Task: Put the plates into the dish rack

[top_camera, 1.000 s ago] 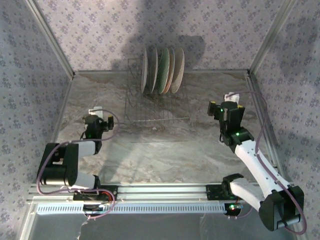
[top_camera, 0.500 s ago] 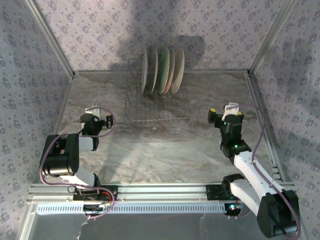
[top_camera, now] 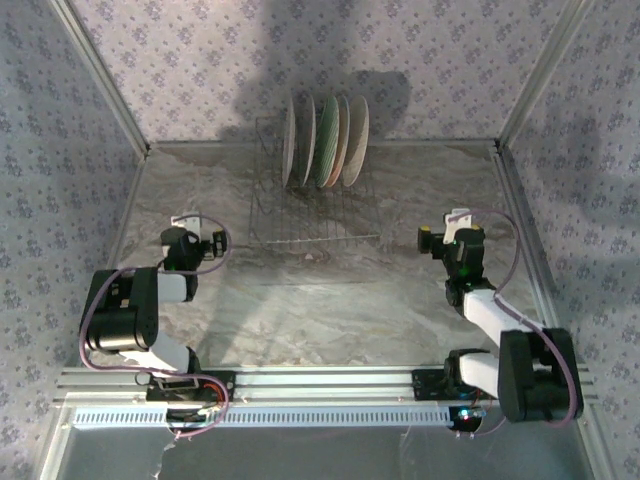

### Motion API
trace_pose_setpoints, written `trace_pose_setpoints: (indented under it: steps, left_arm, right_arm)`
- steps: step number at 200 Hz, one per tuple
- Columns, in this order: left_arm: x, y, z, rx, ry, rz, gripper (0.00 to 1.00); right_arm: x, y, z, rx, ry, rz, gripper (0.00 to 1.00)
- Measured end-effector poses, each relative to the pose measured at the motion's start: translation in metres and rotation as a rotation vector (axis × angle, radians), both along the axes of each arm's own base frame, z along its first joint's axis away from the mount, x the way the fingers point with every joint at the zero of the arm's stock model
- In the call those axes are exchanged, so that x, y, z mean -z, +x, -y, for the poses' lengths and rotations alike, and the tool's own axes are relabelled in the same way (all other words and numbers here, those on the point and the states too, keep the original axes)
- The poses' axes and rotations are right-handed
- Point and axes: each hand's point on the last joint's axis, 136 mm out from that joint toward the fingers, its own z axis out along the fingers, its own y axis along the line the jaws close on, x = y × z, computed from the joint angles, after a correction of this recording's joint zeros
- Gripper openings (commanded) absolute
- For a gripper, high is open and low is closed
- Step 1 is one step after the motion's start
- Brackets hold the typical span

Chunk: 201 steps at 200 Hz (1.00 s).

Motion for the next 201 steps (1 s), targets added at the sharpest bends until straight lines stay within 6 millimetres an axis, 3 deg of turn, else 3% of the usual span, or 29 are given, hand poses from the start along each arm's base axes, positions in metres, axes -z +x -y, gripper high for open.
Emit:
trace_pose_setpoints:
  steps: [65, 98, 201]
  left_arm:
    - [0.0, 0.0, 0.0, 0.0, 0.0, 0.0, 1.0]
    - [0.0, 0.0, 0.0, 0.0, 0.0, 0.001, 0.99]
    - [-0.004, 0.002, 0.0, 0.0, 0.001, 0.019, 0.99]
  right_arm:
    - [0.031, 0.016, -0.002, -0.063, 0.03, -0.014, 1.0]
    - [0.06, 0.018, 0.007, -0.063, 0.078, -0.075, 1.0]
    - [0.052, 0.025, 0.0, -0.1, 0.097, -0.055, 1.0]
